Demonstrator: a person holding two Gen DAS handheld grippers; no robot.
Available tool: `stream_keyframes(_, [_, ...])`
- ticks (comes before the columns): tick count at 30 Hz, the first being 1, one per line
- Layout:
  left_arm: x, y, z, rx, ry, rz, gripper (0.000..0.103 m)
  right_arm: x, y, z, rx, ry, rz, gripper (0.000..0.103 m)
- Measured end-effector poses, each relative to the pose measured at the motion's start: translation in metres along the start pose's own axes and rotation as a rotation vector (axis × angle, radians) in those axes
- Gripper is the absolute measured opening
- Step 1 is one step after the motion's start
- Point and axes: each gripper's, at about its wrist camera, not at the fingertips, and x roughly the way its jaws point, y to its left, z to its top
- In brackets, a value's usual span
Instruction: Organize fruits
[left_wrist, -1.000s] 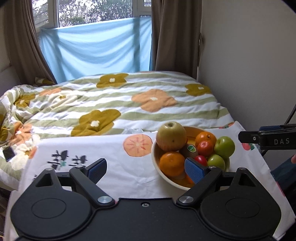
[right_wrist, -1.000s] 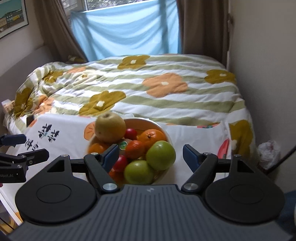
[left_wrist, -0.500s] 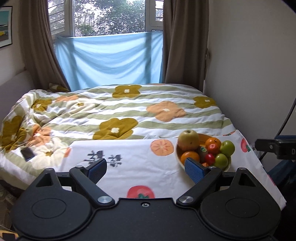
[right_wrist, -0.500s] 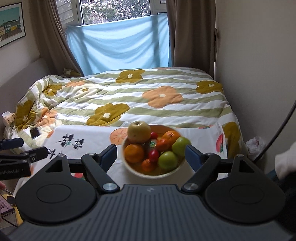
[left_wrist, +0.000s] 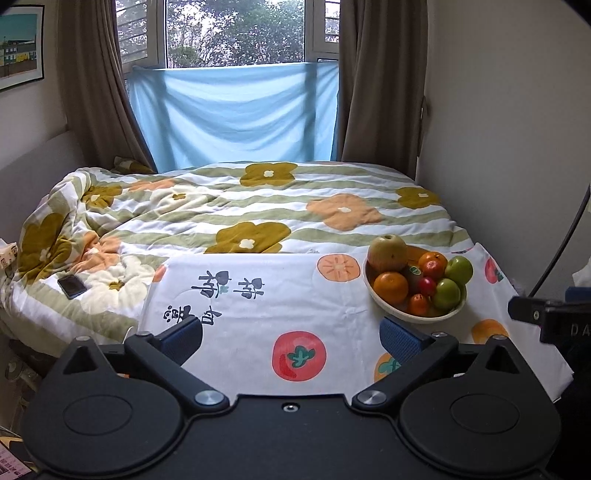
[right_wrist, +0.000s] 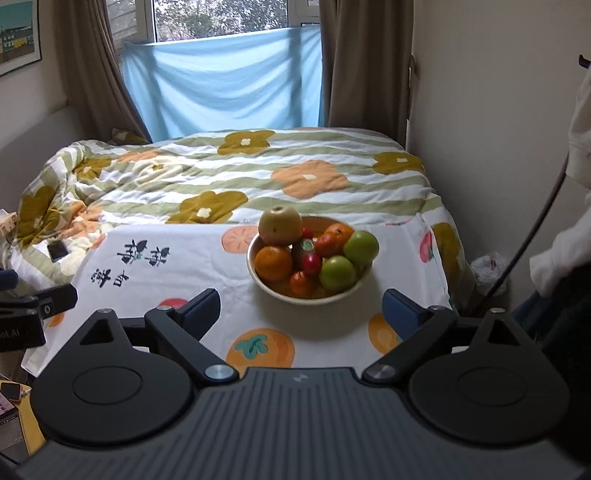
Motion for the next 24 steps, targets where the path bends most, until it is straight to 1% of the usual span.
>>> stream_keyframes(7, [-0.0009,0.0005,0.0000,0.020,-0.011,0.002,0.103,-0.0005,-0.0020,-0.0059,0.020,0.012,-0.017,0.103])
stream_keyframes(24, [-0.0001,0.0040,0.0008,0.020,-0.013,0.003,0.103,0.0027,0.0025,-0.0066,0.010,0.025,-0.013,0.103])
